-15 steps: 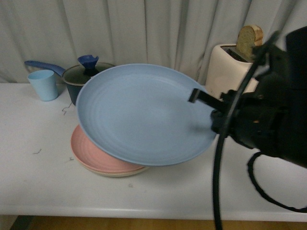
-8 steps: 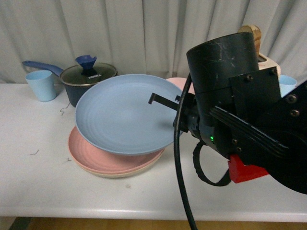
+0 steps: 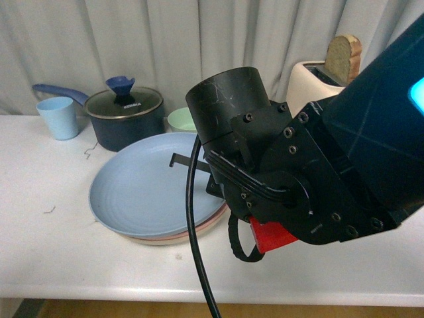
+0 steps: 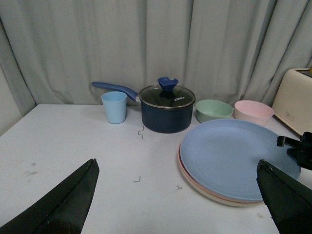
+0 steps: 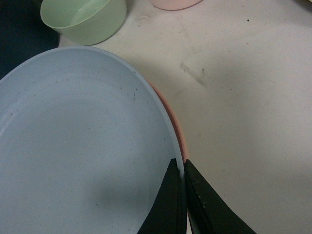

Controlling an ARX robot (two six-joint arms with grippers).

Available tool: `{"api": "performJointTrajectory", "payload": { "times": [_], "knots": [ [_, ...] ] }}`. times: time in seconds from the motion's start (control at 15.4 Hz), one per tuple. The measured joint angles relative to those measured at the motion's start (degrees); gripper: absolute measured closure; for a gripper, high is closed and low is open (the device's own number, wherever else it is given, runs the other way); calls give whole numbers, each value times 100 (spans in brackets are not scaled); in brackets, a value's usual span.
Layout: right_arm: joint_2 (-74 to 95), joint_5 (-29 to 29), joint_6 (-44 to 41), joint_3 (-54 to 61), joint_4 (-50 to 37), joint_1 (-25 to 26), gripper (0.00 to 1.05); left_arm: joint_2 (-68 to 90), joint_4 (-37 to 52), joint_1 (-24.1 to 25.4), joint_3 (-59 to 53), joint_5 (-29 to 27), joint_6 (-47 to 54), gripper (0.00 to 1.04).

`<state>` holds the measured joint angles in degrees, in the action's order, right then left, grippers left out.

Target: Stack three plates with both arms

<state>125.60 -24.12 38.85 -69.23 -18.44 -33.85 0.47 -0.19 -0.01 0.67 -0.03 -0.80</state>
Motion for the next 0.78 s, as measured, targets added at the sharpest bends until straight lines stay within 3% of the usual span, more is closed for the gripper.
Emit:
{"api": "performJointTrajectory", "payload": {
  "times": [0.32, 0.52, 0.78],
  "knots": [
    [199, -282, 79, -527, 640, 9, 100, 0, 0, 0, 0, 0, 0, 7],
    [229, -179, 236, -527, 514, 11, 69, 0, 0, 0, 0, 0, 0, 7],
    [-1344, 1049, 382, 1196, -798, 83, 18, 0, 0, 0, 0, 0, 0, 7]
  ]
}}
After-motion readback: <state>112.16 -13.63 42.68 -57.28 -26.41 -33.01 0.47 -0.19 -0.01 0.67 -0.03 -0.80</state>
